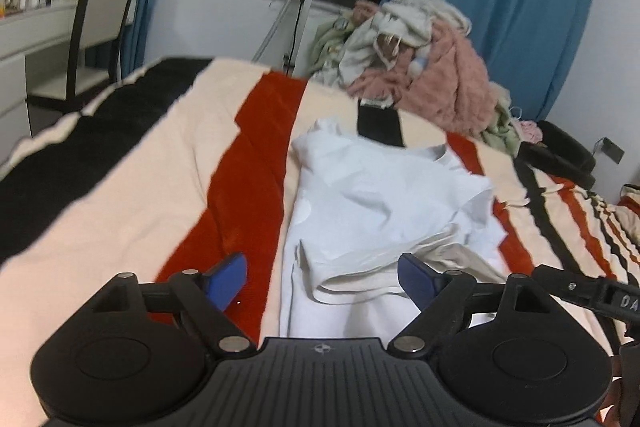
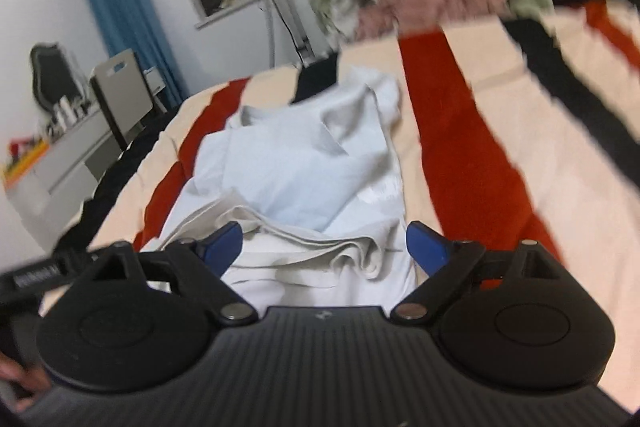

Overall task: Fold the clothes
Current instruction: 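Grasp the T-shirt hem with both grippers and fold it up toward the collar, then grasp the folded bundle with both grippers and fold it over again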

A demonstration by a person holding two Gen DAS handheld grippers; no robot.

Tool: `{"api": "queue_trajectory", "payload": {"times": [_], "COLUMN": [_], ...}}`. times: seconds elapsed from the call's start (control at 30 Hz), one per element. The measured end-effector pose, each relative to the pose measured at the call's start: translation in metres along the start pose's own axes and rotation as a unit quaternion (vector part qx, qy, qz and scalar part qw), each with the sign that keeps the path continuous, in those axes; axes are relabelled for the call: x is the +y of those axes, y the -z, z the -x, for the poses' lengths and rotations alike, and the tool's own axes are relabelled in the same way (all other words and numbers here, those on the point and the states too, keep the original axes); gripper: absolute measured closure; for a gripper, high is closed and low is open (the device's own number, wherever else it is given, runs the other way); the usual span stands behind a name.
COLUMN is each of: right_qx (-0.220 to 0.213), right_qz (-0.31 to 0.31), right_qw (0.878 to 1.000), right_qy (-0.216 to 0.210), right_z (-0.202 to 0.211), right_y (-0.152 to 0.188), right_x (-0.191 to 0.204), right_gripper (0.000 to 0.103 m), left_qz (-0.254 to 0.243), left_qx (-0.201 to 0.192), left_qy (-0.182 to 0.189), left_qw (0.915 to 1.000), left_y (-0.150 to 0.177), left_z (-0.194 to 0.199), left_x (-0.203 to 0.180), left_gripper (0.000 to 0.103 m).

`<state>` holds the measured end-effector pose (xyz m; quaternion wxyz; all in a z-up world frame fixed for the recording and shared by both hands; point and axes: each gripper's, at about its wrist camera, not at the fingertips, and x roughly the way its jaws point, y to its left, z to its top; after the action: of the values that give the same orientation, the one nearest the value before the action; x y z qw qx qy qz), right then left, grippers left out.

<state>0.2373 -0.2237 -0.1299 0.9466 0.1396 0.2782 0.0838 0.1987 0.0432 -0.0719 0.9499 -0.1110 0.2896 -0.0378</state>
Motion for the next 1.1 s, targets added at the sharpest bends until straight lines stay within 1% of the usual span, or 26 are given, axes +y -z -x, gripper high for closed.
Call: {"api": "queue_trajectory", "payload": {"times": [0.07, 0.3, 0.5, 0.6, 0.67, 0.73, 0.83, 0.9, 0.97, 1.0, 1.03, 1.07, 1.1], "right_qx": [-0.017, -0.060, -0.092, -0.102, -0.107, -0.111, -0.107, -0.104, -0.101, -0.100, -0.099, -0.099, -0.098], "right_qz": [0.020, 0.045, 0.057, 0.060, 0.063, 0.070, 0.074, 0.075, 0.075, 0.074, 0.073, 0.071, 0.071], "right_qw": [1.000, 0.997, 0.994, 0.993, 0.992, 0.991, 0.991, 0.991, 0.992, 0.992, 0.992, 0.992, 0.992], "right_qy": [0.005, 0.011, 0.024, 0.029, 0.029, 0.031, 0.029, 0.029, 0.030, 0.031, 0.031, 0.031, 0.032], "right_z": [0.018, 0.075, 0.115, 0.129, 0.136, 0.139, 0.136, 0.134, 0.131, 0.131, 0.130, 0.129, 0.128], "right_y": [0.004, 0.014, 0.026, 0.035, 0.040, 0.044, 0.045, 0.046, 0.046, 0.046, 0.046, 0.046, 0.047], "right_x": [0.010, 0.029, 0.042, 0.046, 0.050, 0.053, 0.056, 0.057, 0.057, 0.057, 0.057, 0.057, 0.057], "right_gripper": [0.013, 0.013, 0.013, 0.013, 0.013, 0.013, 0.013, 0.013, 0.013, 0.013, 0.013, 0.013, 0.013], "left_qz": [-0.010, -0.070, -0.078, -0.062, -0.009, 0.051, 0.124, 0.179, 0.239, 0.267, 0.283, 0.294, 0.295], "left_qx": [-0.012, -0.051, -0.048, -0.026, 0.015, 0.057, 0.113, 0.142, 0.160, 0.166, 0.168, 0.167, 0.162], "left_qy": [0.000, 0.000, 0.019, 0.039, 0.078, 0.106, 0.131, 0.141, 0.148, 0.145, 0.137, 0.130, 0.122], "left_qw": [0.9999, 0.9963, 0.9956, 0.9970, 0.9968, 0.9914, 0.9770, 0.9633, 0.9460, 0.9384, 0.9341, 0.9321, 0.9338], "left_y": [0.002, 0.015, 0.035, 0.045, 0.050, 0.057, 0.067, 0.075, 0.083, 0.086, 0.087, 0.086, 0.086], "left_z": [0.019, 0.080, 0.114, 0.124, 0.121, 0.111, 0.091, 0.073, 0.055, 0.044, 0.035, 0.029, 0.026], "left_x": [-0.006, -0.028, -0.038, -0.037, -0.027, -0.015, 0.002, 0.015, 0.028, 0.034, 0.039, 0.041, 0.042], "left_gripper": [0.011, 0.006, 0.006, 0.006, 0.006, 0.006, 0.007, 0.010, 0.015, 0.018, 0.027, 0.034, 0.038]}}
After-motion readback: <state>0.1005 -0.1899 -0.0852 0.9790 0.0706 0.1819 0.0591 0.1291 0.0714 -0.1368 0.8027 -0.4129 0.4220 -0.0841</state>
